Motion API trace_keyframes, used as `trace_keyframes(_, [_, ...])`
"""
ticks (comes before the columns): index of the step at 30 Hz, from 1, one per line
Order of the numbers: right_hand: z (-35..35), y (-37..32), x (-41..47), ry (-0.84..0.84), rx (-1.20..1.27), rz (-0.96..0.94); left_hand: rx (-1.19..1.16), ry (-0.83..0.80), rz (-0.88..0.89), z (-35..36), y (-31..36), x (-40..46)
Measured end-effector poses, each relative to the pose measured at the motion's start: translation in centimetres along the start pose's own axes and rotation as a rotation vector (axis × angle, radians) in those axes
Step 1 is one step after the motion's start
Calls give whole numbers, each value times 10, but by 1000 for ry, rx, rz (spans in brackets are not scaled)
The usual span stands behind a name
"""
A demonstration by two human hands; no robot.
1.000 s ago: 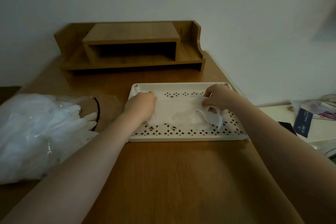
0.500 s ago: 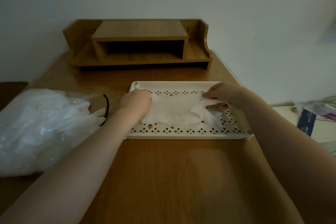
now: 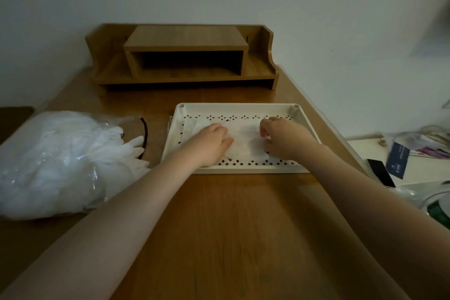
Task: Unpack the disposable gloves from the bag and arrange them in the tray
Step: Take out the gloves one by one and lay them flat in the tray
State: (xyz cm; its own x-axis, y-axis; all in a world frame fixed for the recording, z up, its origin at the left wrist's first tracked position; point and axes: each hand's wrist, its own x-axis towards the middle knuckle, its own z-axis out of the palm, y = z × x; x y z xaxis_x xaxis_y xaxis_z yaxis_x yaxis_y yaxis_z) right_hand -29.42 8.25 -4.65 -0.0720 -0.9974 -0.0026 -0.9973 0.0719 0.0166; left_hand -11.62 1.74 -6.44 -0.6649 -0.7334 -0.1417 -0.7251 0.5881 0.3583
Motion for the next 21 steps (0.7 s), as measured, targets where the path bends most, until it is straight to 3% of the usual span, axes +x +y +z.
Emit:
trace_keyframes(5, [-1, 16, -11, 144, -294, 11, 140, -119, -77, 0, -18, 3])
trace_keyframes(8, [-3, 10, -17, 211, -136, -115, 144, -145, -117, 2, -18, 3])
trace_keyframes(11, [0, -1, -17, 173, -85, -263, 133, -134, -136, 4, -18, 2])
trace_keyframes(15, [9, 4, -8, 136, -130, -190, 152, -110, -120, 4, -22, 4])
trace_keyframes(21, [6, 3, -2, 175, -211, -242, 158, -67, -72, 3, -26, 7])
